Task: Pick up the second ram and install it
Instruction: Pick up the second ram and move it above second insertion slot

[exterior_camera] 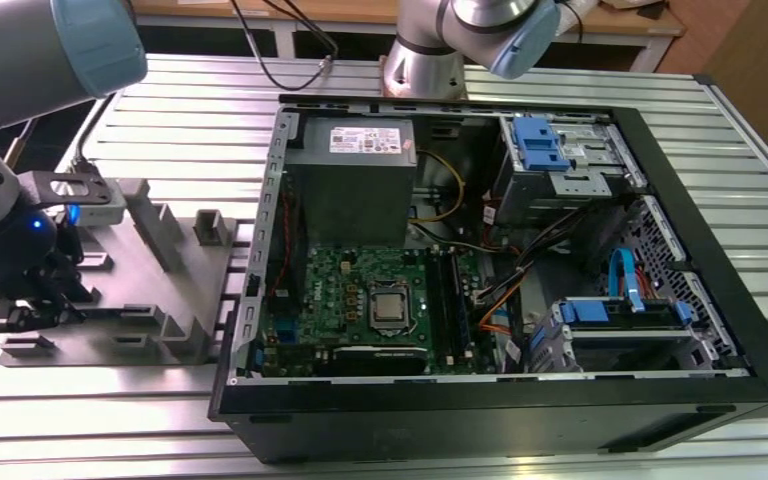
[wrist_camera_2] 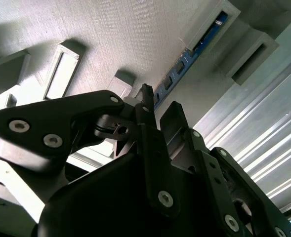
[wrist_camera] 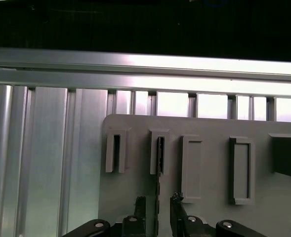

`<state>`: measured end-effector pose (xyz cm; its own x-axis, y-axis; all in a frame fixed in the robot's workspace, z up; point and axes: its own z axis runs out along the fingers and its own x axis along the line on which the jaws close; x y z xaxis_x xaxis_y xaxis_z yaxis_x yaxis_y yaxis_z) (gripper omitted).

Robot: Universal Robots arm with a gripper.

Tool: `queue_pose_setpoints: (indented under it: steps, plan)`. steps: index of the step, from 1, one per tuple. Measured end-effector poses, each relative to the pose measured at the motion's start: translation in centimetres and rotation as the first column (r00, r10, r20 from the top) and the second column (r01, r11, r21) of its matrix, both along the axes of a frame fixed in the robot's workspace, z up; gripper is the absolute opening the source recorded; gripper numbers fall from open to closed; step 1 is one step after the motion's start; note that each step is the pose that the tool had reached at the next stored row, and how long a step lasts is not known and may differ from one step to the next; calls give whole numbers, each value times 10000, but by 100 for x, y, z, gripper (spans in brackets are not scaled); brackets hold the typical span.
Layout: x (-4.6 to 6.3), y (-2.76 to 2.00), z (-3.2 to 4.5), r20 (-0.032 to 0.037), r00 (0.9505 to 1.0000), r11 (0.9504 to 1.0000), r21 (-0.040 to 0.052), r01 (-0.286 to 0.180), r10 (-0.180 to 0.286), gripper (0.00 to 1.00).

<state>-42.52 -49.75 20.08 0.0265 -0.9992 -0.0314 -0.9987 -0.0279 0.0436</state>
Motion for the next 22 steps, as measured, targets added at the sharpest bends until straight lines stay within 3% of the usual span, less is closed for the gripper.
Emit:
queue_pose_setpoints:
  steps: [6, 7, 16, 17, 22]
  plan:
    - [0, 0, 0, 0, 10000, 10000, 3, 0, 0, 29]
    - [0, 0, 0, 0, 10000, 10000, 4, 0, 0, 22]
    - [0, 0, 0, 0, 10000, 10000, 9, 1, -1, 21]
    - [0, 0, 0, 0, 10000, 10000, 9, 0, 0, 13]
    - [0, 0, 0, 0, 10000, 10000, 12, 0, 0, 13]
